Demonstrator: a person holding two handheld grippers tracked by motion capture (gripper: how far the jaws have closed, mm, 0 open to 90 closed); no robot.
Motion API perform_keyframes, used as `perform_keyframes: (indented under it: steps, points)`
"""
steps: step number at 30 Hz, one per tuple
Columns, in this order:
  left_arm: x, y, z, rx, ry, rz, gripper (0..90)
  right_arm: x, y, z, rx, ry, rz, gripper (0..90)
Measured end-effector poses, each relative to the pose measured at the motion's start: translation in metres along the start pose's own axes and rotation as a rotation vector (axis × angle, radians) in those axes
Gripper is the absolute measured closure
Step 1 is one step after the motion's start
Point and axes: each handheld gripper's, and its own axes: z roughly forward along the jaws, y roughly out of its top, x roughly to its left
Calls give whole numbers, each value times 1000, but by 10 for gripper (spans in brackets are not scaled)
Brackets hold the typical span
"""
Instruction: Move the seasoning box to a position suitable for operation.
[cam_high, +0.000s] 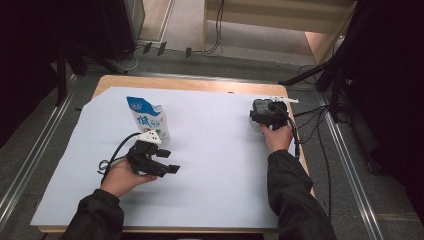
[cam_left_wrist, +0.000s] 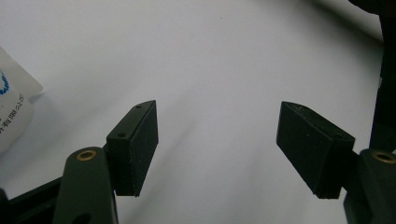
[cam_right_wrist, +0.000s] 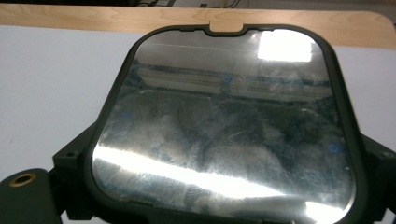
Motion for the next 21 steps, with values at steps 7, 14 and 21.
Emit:
perform_keyframes:
  steps: [7, 14, 21]
  points:
    - [2, 0, -1, -8, -2, -5, 306, 0, -2, -6, -38, -35, -70, 156]
    - [2, 1, 0, -5, -3, -4, 305, -3, -2, -9, -39, -24, -73, 162]
    - [4, 2, 1, -6, -12, -9, 302, -4, -1, -12, -30, -9, -70, 164]
